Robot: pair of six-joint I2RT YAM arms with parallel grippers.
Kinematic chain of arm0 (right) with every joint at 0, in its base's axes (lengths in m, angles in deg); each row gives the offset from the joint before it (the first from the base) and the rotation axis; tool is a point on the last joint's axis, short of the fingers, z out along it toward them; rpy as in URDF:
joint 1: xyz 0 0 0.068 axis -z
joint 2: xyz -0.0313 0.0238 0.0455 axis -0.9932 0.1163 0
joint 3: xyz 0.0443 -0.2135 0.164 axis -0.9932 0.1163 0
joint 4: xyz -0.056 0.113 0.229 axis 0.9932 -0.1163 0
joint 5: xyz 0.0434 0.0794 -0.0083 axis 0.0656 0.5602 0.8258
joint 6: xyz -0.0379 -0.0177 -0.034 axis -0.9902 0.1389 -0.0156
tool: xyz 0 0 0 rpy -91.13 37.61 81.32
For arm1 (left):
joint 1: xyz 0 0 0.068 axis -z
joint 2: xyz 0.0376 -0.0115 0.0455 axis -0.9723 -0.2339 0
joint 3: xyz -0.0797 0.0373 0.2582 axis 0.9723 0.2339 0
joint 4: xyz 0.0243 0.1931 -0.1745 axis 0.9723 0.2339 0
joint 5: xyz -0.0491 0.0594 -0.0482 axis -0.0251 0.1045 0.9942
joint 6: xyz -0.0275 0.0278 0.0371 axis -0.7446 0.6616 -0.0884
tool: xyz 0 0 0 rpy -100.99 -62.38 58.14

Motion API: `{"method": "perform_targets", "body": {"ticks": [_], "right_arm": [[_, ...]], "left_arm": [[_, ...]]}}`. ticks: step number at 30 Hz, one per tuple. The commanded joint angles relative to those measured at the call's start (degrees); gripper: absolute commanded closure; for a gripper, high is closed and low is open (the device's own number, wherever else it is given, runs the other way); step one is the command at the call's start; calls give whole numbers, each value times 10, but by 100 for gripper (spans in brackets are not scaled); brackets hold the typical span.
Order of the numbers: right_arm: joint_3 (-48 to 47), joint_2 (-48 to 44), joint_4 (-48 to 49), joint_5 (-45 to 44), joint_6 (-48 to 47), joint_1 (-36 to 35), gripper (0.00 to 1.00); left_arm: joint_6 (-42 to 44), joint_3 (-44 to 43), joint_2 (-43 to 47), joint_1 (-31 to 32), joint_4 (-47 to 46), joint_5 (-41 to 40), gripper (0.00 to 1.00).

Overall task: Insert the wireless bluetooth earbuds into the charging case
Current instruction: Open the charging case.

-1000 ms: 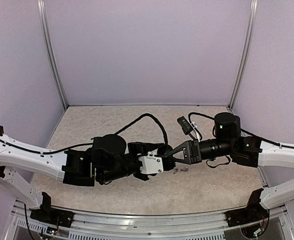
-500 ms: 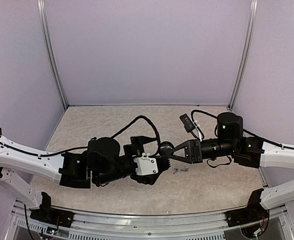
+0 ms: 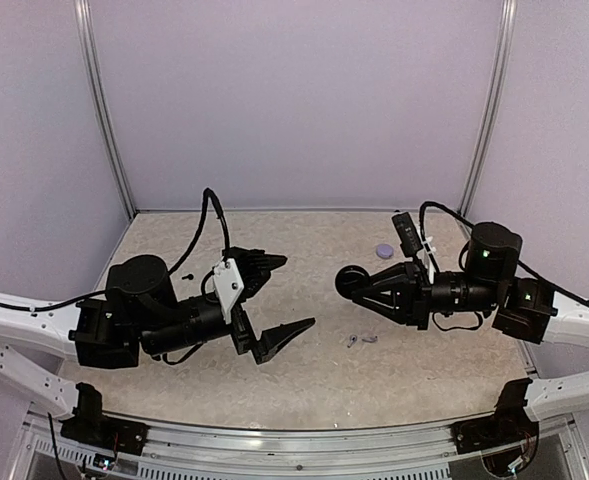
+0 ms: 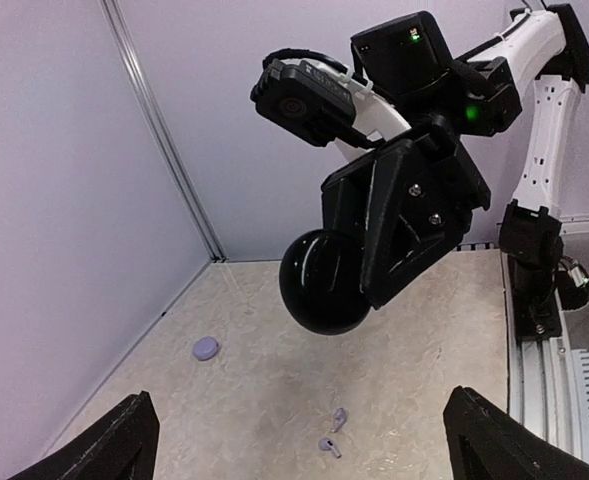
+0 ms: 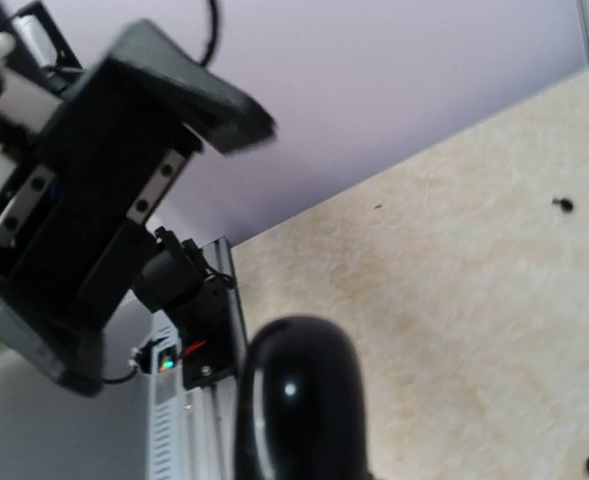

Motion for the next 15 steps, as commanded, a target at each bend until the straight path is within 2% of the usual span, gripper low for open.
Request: {"method": "perform_targets", "body": {"ticks": [1, 8, 15], "right_arm": [[8, -18, 13, -5, -93, -6, 82], [9, -19, 1, 1, -144, -8, 81], [5, -17, -10, 21, -180, -13, 84]], "left_arm": [[-116, -25, -7, -17, -6, 89, 1], [-175, -40, -35, -51, -27, 124, 1], [-188, -77, -83, -73, -21, 155, 1]]}}
